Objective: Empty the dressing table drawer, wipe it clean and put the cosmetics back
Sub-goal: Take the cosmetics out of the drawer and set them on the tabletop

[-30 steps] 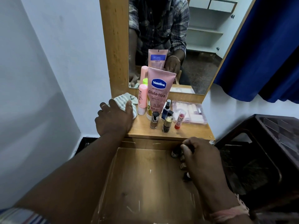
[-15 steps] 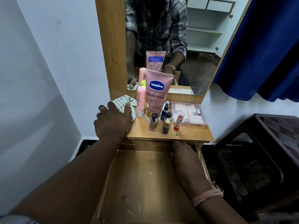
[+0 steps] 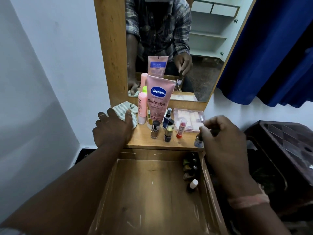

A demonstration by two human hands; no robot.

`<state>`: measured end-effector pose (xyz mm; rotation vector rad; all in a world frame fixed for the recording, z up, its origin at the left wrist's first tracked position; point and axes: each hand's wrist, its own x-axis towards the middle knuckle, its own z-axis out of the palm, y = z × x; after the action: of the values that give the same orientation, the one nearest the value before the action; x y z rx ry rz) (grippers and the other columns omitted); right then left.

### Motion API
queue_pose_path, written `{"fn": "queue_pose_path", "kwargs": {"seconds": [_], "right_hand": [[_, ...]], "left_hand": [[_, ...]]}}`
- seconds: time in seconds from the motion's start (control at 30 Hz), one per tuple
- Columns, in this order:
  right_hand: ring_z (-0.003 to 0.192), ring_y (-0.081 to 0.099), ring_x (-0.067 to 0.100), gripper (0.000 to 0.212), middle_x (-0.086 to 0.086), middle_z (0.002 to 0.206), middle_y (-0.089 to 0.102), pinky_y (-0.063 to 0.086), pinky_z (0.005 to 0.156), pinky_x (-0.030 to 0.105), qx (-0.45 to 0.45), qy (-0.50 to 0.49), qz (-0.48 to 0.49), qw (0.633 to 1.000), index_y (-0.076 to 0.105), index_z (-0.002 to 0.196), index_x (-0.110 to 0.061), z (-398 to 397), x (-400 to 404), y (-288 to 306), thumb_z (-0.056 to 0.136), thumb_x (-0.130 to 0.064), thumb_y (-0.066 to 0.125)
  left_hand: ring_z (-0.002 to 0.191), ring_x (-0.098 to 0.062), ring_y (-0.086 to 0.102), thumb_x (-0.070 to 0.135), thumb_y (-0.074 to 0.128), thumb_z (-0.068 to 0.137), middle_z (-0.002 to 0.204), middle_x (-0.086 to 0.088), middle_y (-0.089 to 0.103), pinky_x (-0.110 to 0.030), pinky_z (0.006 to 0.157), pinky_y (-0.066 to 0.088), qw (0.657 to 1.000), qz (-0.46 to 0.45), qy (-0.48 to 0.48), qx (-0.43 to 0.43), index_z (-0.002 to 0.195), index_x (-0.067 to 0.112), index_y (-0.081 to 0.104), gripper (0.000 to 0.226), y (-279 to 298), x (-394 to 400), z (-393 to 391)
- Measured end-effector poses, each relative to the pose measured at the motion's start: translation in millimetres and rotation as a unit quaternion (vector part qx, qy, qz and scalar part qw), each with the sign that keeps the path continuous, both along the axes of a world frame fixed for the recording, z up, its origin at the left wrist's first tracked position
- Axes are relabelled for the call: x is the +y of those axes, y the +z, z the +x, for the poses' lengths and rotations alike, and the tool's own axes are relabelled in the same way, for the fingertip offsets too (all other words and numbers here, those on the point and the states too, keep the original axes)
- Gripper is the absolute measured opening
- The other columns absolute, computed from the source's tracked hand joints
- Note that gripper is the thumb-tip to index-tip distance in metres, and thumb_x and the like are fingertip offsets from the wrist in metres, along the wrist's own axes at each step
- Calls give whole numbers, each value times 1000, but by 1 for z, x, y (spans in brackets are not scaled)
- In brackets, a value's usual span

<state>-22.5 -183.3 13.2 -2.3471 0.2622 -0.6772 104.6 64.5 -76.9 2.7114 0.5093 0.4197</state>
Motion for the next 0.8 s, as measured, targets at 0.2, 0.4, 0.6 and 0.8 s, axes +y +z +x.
{"fn": "queue_pose_path", "kwargs": {"seconds": [0.2,0.4,0.6,0.8], "right_hand": [[73,63,10,8,-7,78,66,45,63,24,17,16,-19,1000,64,87,-19,49,5,-15,88,-12,68],[77,59,16,9,-1,84,65,39,64,25,3,20,-46,999,63,85,-18,59,9,-29,90,-12,68],[84,61,11,15,-6,96,66,48,73,27,3,11,-34,999,66,102,-19,33,5,-26,90,-23,74],[63,64,-2,12,-12,69,66,44,55,10,252,46,-65,965,68,81,-20,-33,-3,-32,89,-28,72]], "left_hand": [[108,-38,64,81,19,91,130,-18,56,-46,86,53,1000,4,2,-5,134,16,46,82,-1,3,1],[109,-38,63,80,20,92,130,-19,56,-46,86,52,1000,3,3,-5,134,16,47,82,0,2,0],[106,-38,64,81,20,91,130,-19,57,-45,84,53,1000,5,3,-5,133,16,48,82,-2,2,1],[108,-39,64,80,22,93,131,-20,57,-46,84,53,1000,14,4,-8,133,14,47,81,-1,0,-1]]}}
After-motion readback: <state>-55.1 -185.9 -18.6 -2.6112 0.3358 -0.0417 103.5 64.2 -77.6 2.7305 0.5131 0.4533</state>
